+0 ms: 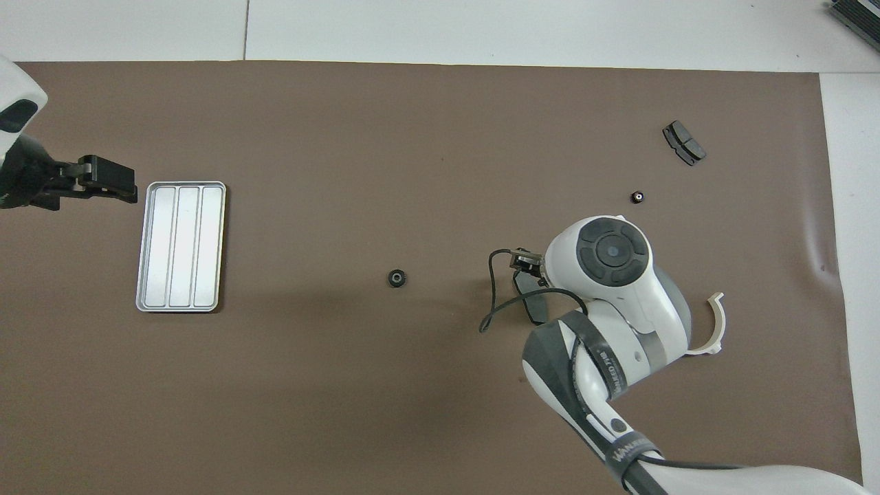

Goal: Pick bearing gear from pile to tray

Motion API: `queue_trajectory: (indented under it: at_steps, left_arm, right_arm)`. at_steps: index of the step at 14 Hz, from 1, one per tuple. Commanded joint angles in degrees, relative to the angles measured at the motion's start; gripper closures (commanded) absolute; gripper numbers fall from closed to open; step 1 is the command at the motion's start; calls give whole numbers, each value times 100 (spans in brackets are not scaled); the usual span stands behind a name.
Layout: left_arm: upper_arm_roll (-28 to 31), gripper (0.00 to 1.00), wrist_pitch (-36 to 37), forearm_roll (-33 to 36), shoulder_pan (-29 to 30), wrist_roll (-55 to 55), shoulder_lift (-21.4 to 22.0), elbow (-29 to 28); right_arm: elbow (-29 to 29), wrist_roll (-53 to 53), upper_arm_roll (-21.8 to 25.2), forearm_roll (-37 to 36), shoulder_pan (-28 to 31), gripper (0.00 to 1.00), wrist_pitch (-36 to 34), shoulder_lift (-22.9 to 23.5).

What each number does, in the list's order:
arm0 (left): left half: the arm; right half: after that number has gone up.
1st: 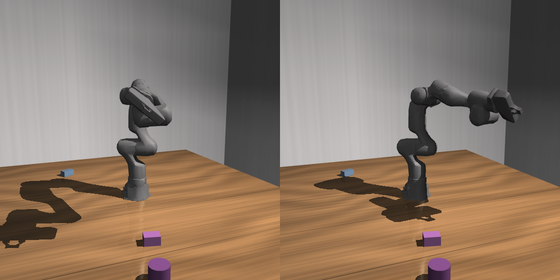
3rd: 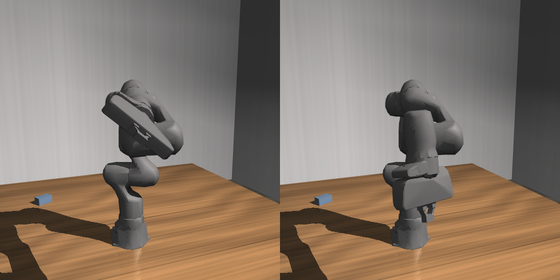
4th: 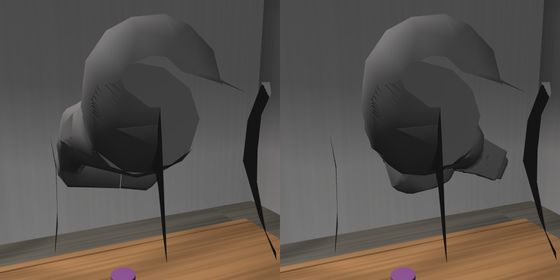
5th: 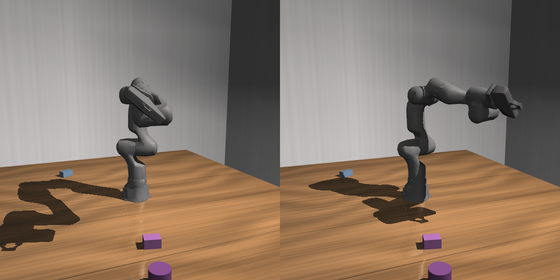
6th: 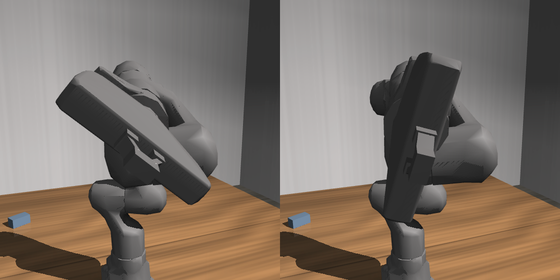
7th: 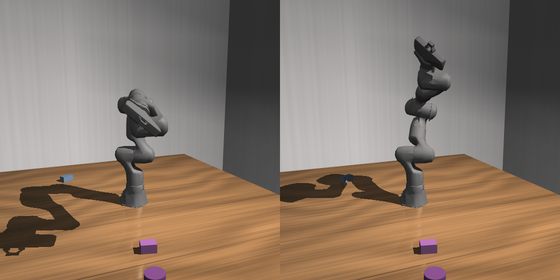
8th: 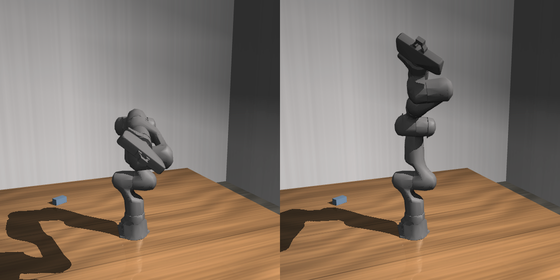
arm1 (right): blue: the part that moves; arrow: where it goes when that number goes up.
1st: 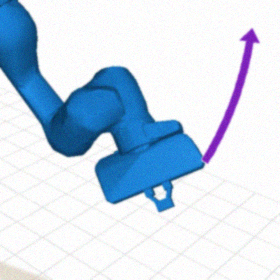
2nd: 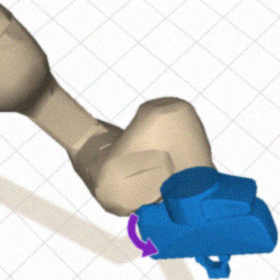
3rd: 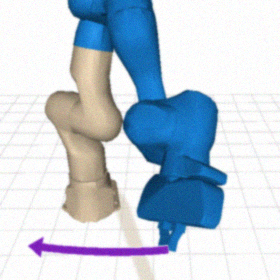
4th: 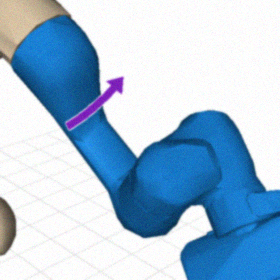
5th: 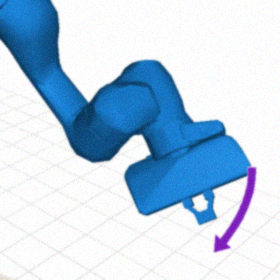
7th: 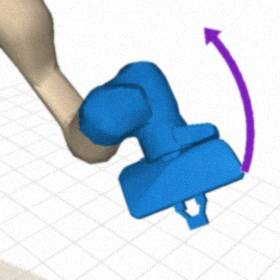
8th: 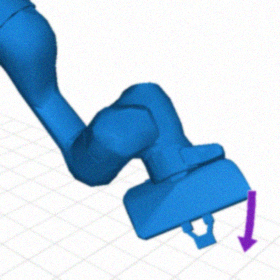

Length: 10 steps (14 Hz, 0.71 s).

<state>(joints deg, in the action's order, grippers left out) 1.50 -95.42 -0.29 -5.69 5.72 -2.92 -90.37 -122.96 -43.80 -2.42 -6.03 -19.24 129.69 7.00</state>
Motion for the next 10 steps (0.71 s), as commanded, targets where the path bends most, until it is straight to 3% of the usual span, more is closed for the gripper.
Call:
queue_trajectory:
  at_steps: [1, 6, 10]
  left_arm:
    - [-9, 0, 50, -32, 42, -27, 134, -112]
    - [-9, 0, 50, -32, 42, -27, 134, -112]
    - [-9, 0, 50, -41, 42, -27, 134, -112]
  right_arm:
    - [-807, 678, -83, 40, 447, 10, 101, -620]
    - [-1247, 1514, -83, 356, 904, 14, 390, -700]
    - [-1599, 1532, -83, 357, 922, 19, 952, -691]
